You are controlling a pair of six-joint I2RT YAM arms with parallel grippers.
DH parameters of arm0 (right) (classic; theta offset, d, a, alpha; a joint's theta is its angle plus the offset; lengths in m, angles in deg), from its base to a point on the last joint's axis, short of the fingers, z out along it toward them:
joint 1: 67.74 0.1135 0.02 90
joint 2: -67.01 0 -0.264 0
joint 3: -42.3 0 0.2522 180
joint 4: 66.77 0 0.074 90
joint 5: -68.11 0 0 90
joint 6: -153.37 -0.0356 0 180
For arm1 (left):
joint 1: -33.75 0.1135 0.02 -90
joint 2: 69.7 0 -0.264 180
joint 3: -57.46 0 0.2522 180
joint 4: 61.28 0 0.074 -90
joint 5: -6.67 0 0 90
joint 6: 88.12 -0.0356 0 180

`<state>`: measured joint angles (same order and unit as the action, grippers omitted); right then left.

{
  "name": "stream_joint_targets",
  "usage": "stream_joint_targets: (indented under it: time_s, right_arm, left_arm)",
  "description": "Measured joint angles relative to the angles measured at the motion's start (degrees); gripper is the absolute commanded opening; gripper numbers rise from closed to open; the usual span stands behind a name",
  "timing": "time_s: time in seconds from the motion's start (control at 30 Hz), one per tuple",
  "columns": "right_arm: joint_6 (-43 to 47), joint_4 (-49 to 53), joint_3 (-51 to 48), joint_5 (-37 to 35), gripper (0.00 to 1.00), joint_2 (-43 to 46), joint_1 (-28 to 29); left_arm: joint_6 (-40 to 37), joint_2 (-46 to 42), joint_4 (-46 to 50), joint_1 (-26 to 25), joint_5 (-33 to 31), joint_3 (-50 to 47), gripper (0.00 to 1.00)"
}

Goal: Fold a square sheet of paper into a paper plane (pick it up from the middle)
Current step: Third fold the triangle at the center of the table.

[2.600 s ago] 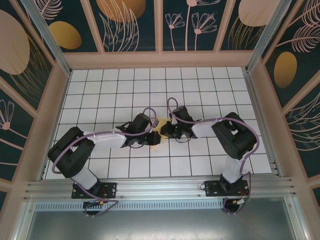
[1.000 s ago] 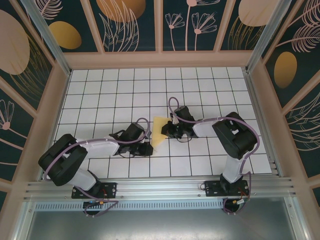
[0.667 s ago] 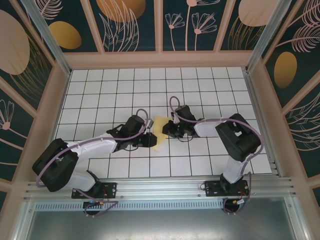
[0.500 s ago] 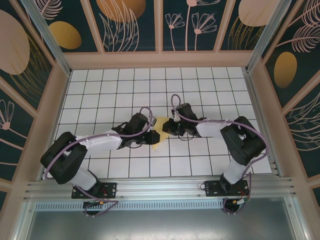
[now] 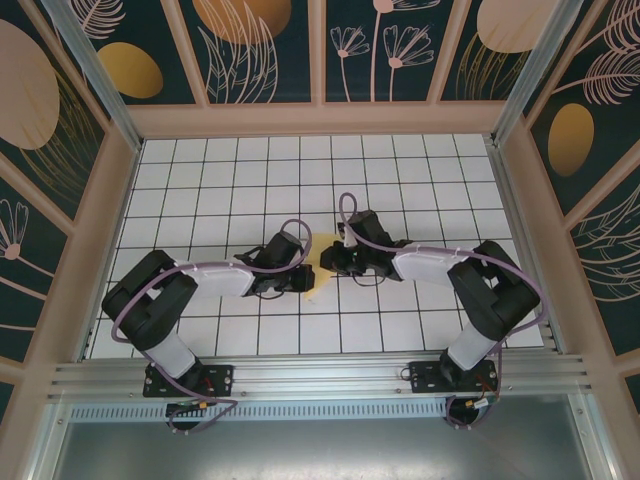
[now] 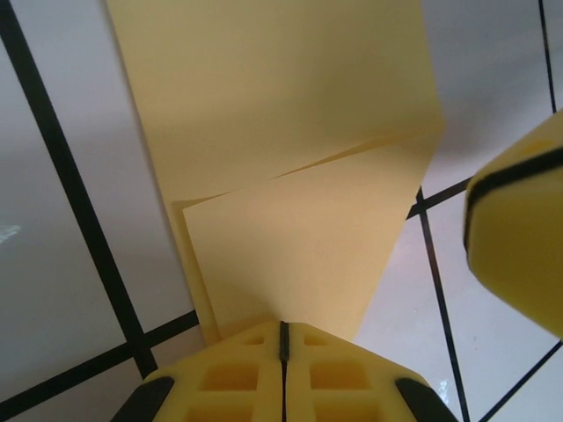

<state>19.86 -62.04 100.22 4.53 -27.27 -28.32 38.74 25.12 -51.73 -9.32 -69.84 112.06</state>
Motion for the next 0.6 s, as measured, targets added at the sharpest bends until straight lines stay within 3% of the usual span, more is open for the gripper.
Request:
stream_joint_targets:
  time_s: [0.33, 0.6]
  right_arm:
    - [-1.86, -2.16, -1.75, -0.98, 0.14, -4.9, -0.33]
    - [-1.77, -3.69, -3.85, 0.44, 0.16, -4.9, -5.84]
  left_arm:
    - [-0.85, 0.48, -0.07, 0.0, -0.09, 0.0, 0.04]
    - [-2.14, 0.48, -1.01, 0.0, -0.09, -0.66, 0.02]
